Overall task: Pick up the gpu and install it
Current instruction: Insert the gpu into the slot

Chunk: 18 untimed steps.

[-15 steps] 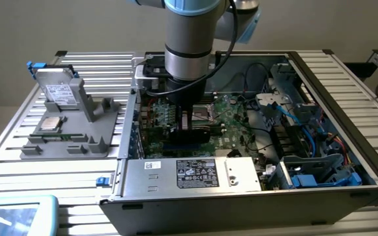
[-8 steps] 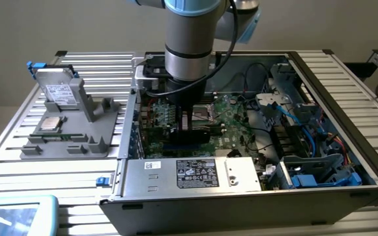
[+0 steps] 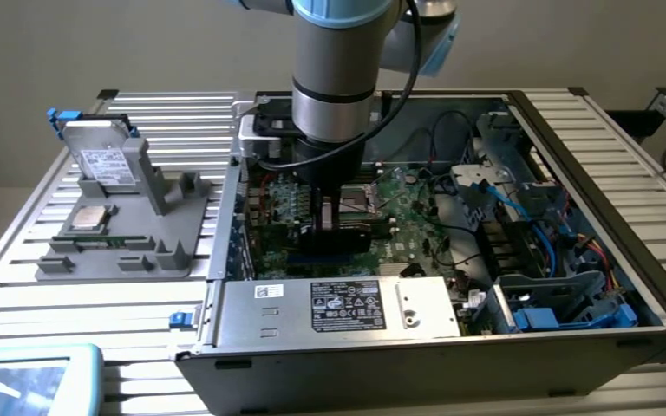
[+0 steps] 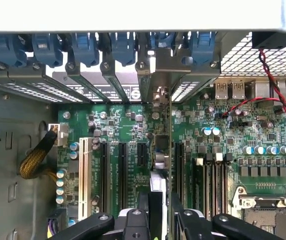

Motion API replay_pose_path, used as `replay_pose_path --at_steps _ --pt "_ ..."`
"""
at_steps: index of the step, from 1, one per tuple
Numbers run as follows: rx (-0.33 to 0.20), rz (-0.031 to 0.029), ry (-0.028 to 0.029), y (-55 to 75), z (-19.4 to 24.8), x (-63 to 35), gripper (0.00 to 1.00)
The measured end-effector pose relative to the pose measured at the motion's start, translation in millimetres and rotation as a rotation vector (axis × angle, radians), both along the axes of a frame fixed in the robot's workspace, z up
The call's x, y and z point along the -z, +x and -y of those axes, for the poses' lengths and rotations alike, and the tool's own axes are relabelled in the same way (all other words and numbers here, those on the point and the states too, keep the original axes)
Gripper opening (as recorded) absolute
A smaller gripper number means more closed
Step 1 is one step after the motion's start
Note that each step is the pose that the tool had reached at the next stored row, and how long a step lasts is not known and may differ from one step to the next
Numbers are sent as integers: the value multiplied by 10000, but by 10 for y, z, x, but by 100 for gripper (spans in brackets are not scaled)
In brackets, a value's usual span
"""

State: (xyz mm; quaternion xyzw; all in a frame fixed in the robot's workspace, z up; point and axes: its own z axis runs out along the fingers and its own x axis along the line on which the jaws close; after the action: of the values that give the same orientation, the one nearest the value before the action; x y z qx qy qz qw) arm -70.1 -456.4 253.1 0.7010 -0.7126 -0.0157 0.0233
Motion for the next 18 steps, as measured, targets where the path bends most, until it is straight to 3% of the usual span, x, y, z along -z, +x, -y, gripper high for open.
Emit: replay_pose_path --at_steps 11,18 --pt "0 1 12 37 18 -11 27" --pt "0 6 126 36 17 -9 27"
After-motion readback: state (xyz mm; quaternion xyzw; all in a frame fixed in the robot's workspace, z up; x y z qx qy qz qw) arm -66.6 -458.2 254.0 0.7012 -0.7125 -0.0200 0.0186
